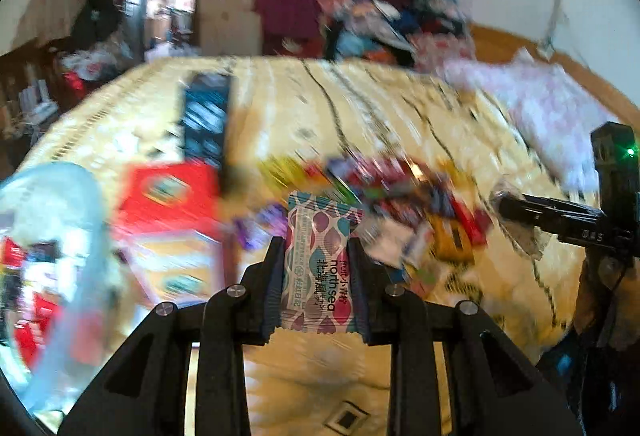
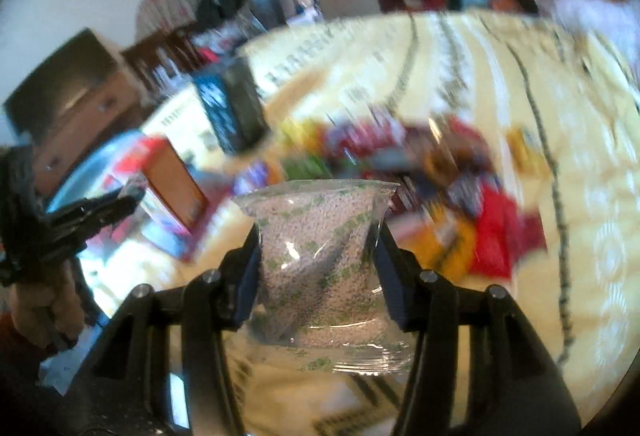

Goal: Organize snacks
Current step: 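Lift both snacks and carry them over the glass bowl, then open both tools to drop the snacks into the glass bowl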

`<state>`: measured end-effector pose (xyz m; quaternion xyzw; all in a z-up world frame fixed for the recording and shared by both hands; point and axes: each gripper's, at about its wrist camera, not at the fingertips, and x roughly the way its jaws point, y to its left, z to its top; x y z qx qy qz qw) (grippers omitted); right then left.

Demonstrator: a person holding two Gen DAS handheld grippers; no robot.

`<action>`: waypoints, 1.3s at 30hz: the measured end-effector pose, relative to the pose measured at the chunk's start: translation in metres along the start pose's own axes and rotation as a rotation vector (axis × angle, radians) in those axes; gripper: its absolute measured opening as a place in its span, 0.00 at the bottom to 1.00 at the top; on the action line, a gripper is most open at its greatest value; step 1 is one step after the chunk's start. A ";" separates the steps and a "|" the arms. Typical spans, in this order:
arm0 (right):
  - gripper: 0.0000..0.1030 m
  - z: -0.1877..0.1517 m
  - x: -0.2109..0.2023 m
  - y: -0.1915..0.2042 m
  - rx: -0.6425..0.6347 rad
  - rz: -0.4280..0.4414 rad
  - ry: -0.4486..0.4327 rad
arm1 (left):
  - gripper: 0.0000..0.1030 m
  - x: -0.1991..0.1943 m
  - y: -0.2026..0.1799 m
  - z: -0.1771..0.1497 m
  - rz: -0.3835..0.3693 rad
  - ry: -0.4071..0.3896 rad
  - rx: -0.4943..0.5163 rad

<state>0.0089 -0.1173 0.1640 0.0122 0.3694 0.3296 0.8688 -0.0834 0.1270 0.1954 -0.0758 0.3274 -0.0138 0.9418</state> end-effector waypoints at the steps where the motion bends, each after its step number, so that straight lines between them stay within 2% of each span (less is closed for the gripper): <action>1: 0.51 0.010 0.000 0.011 -0.015 0.015 -0.016 | 0.30 -0.010 0.013 0.007 0.023 -0.019 -0.020; 6: 0.51 0.065 0.014 0.089 -0.114 0.131 -0.086 | 0.30 -0.048 0.085 0.026 0.172 -0.095 -0.113; 9: 0.51 0.090 0.034 0.142 -0.170 0.224 -0.088 | 0.30 -0.072 0.141 0.031 0.265 -0.118 -0.199; 14: 0.51 0.112 0.071 0.230 -0.258 0.359 -0.045 | 0.30 -0.100 0.220 0.018 0.393 -0.114 -0.322; 18: 0.51 0.112 0.104 0.297 -0.323 0.446 0.016 | 0.30 -0.114 0.270 -0.003 0.458 -0.102 -0.419; 22: 0.51 0.103 0.132 0.343 -0.365 0.491 0.079 | 0.30 -0.116 0.285 -0.022 0.491 -0.082 -0.460; 27: 0.51 0.089 0.154 0.375 -0.416 0.510 0.146 | 0.30 -0.113 0.291 -0.033 0.506 -0.065 -0.464; 39: 0.51 0.078 0.168 0.395 -0.442 0.500 0.200 | 0.30 -0.114 0.299 -0.040 0.504 -0.060 -0.472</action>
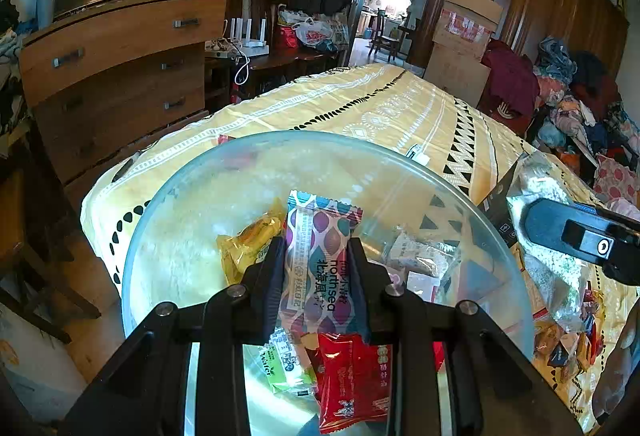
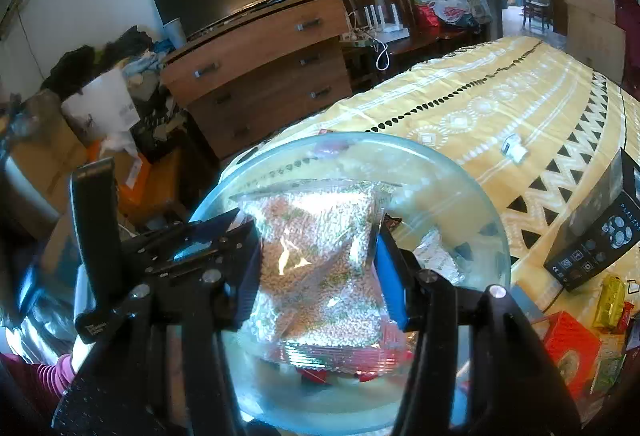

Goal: Organize snacks
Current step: 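Open both tools to drop the snacks into the glass bowl, then move both open tools back toward the snack pile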

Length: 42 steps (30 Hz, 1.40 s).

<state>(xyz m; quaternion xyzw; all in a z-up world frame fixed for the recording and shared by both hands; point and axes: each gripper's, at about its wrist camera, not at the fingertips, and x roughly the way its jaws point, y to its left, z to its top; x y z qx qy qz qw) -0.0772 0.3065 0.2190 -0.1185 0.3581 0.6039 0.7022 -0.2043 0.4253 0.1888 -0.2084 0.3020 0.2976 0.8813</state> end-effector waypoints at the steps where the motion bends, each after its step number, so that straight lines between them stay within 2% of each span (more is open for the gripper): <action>1: 0.51 0.001 0.000 0.000 0.000 -0.001 0.001 | 0.30 0.000 0.001 0.000 -0.001 0.002 0.000; 22: 0.53 -0.006 0.017 0.000 0.008 0.013 0.029 | 0.30 0.007 0.000 -0.005 -0.004 0.021 -0.005; 25: 0.53 -0.009 0.023 -0.001 0.015 0.023 0.047 | 0.37 0.009 0.001 -0.007 0.002 0.033 -0.014; 28: 0.54 -0.012 0.026 -0.003 0.027 0.024 0.059 | 0.37 0.011 0.002 -0.008 0.004 0.039 -0.020; 32: 0.61 -0.014 0.025 -0.002 0.031 0.028 0.062 | 0.43 0.012 0.002 -0.008 0.010 0.046 -0.018; 37: 0.71 -0.010 0.016 0.002 0.018 0.029 0.037 | 0.57 0.011 -0.001 -0.007 0.025 0.047 -0.014; 42: 0.71 -0.021 -0.012 0.004 0.008 0.015 -0.036 | 0.58 -0.007 -0.002 -0.006 0.003 -0.001 -0.018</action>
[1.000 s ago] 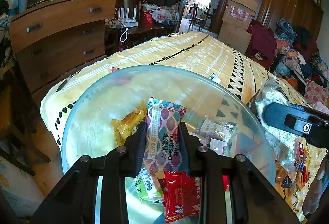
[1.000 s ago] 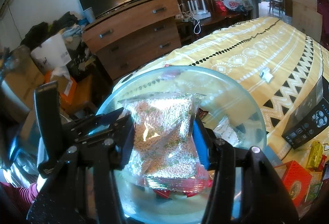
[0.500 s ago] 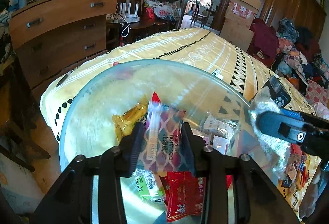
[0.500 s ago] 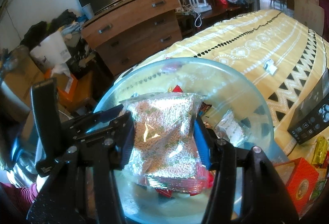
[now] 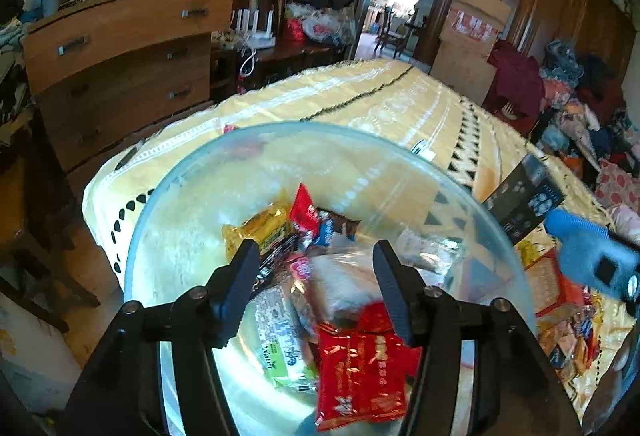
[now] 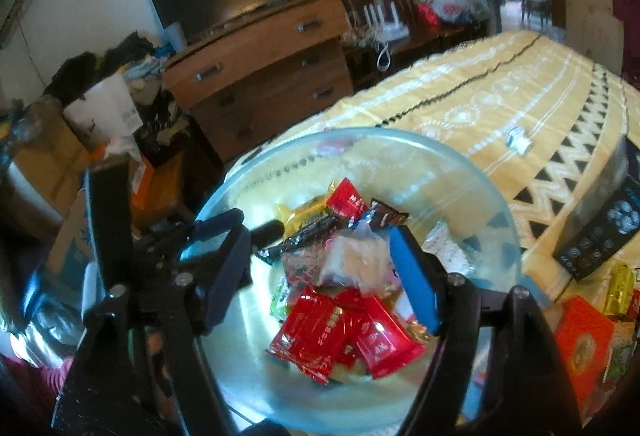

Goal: Organize snacks
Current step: 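Move both open tools back toward the snack pile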

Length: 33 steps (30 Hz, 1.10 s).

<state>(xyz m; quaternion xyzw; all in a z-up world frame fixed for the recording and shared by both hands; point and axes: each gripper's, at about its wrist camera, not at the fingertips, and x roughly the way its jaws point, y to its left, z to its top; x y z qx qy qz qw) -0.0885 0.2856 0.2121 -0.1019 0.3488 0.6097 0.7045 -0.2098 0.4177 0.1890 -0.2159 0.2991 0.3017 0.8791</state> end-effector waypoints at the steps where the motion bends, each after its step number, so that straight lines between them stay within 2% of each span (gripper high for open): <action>1: 0.71 -0.010 -0.012 -0.002 0.000 -0.007 -0.023 | 0.58 -0.006 -0.003 -0.001 -0.007 -0.017 0.014; 3: 0.70 -0.034 -0.037 -0.010 0.013 -0.031 -0.067 | 0.58 -0.019 -0.018 -0.005 -0.035 -0.050 0.067; 6: 0.70 -0.087 -0.083 -0.044 0.092 -0.116 -0.108 | 0.60 -0.030 -0.041 -0.011 -0.072 -0.071 0.127; 9: 0.67 -0.141 -0.117 -0.106 0.239 -0.245 -0.072 | 0.61 -0.034 -0.063 -0.017 -0.125 -0.071 0.145; 10: 0.63 -0.155 -0.123 -0.128 0.297 -0.283 -0.054 | 0.61 -0.035 -0.070 -0.018 -0.145 -0.068 0.145; 13: 0.61 -0.188 -0.138 -0.196 0.448 -0.369 -0.017 | 0.61 -0.036 -0.086 -0.020 -0.191 -0.061 0.145; 17: 0.61 -0.183 -0.131 -0.248 0.481 -0.405 0.014 | 0.65 -0.037 -0.096 -0.019 -0.199 -0.068 0.153; 27: 0.61 -0.089 -0.036 -0.382 0.453 -0.445 0.103 | 0.67 -0.020 -0.098 -0.006 -0.140 -0.067 0.148; 33: 0.61 -0.082 0.014 -0.447 0.502 -0.494 0.203 | 0.67 -0.007 -0.106 -0.003 -0.120 -0.055 0.176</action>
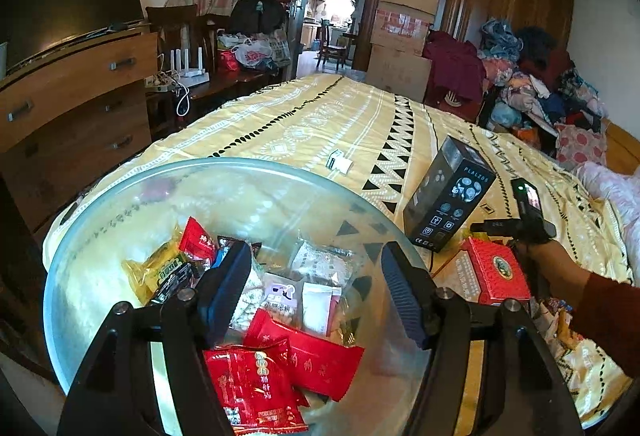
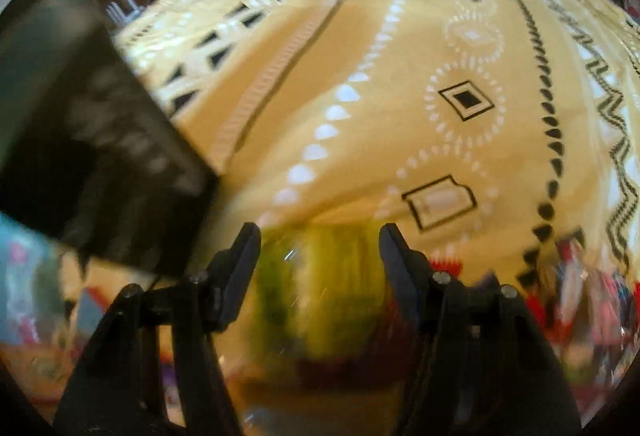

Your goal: Organize snacks

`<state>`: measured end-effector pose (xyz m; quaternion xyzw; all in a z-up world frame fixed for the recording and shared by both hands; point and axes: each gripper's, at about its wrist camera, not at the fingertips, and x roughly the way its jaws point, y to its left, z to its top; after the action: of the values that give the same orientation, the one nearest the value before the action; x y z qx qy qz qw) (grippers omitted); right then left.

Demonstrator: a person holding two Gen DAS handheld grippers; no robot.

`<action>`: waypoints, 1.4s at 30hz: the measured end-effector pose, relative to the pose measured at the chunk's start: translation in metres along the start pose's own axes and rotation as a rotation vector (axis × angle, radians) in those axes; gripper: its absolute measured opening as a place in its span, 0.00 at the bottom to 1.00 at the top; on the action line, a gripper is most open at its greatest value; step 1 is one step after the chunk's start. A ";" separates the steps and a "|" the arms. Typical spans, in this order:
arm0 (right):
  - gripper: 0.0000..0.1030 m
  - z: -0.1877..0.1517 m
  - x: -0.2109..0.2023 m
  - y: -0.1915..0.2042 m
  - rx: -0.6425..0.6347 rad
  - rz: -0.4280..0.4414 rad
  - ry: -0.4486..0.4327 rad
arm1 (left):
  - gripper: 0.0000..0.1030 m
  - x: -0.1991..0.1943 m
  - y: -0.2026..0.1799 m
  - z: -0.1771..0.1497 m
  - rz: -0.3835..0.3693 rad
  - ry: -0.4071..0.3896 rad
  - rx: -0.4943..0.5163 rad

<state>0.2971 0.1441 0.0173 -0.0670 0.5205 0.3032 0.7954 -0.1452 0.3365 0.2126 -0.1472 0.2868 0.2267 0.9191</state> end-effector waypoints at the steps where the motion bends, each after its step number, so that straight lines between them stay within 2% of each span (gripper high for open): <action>1: 0.61 0.002 0.005 0.000 0.002 0.004 0.011 | 0.68 0.003 -0.002 -0.001 -0.001 0.006 0.006; 4: 0.61 -0.004 0.006 0.007 -0.019 0.060 0.038 | 0.68 0.010 -0.007 -0.002 -0.015 0.017 0.006; 9: 0.62 -0.045 -0.008 0.045 -0.192 0.141 0.112 | 0.68 0.012 -0.018 -0.003 -0.054 0.025 0.008; 15: 0.64 -0.114 -0.040 0.084 -0.433 0.129 0.179 | 0.69 -0.003 -0.030 -0.005 -0.092 0.021 0.018; 17: 0.66 -0.137 -0.050 0.095 -0.515 0.098 0.186 | 0.70 -0.008 -0.034 -0.004 -0.100 0.016 0.017; 21: 0.68 -0.191 -0.072 0.106 -0.610 0.132 0.237 | 0.70 -0.019 -0.049 -0.006 -0.135 0.016 0.044; 25: 0.67 -0.227 -0.096 0.092 -0.596 0.130 0.220 | 0.70 -0.030 -0.068 -0.015 -0.183 0.033 0.084; 27: 0.67 -0.237 -0.120 0.081 -0.576 0.085 0.137 | 0.70 -0.033 -0.074 -0.020 -0.204 0.052 0.090; 30: 0.69 -0.247 -0.168 0.071 -0.526 0.128 -0.001 | 0.70 -0.036 -0.081 -0.029 -0.228 0.073 0.095; 32: 0.69 -0.259 -0.194 0.071 -0.496 0.154 -0.048 | 0.70 -0.037 -0.084 -0.034 -0.242 0.091 0.094; 35: 0.69 -0.272 -0.199 0.067 -0.403 0.233 -0.006 | 0.70 -0.040 -0.088 -0.038 -0.262 0.099 0.090; 36: 0.69 -0.279 -0.191 0.073 -0.366 0.282 0.031 | 0.70 -0.041 -0.089 -0.039 -0.267 0.101 0.091; 37: 0.69 -0.289 -0.188 0.081 -0.361 0.291 0.045 | 0.70 -0.041 -0.092 -0.040 -0.277 0.107 0.093; 39: 0.69 -0.304 -0.171 0.096 -0.375 0.272 0.072 | 0.70 -0.042 -0.096 -0.042 -0.290 0.118 0.101; 42: 0.69 -0.300 -0.141 0.101 -0.340 0.233 0.089 | 0.70 -0.044 -0.102 -0.046 -0.306 0.141 0.124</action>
<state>-0.0335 0.0409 0.0262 -0.1526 0.5006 0.4734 0.7085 -0.1473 0.2161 0.2160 -0.1477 0.3380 0.0551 0.9279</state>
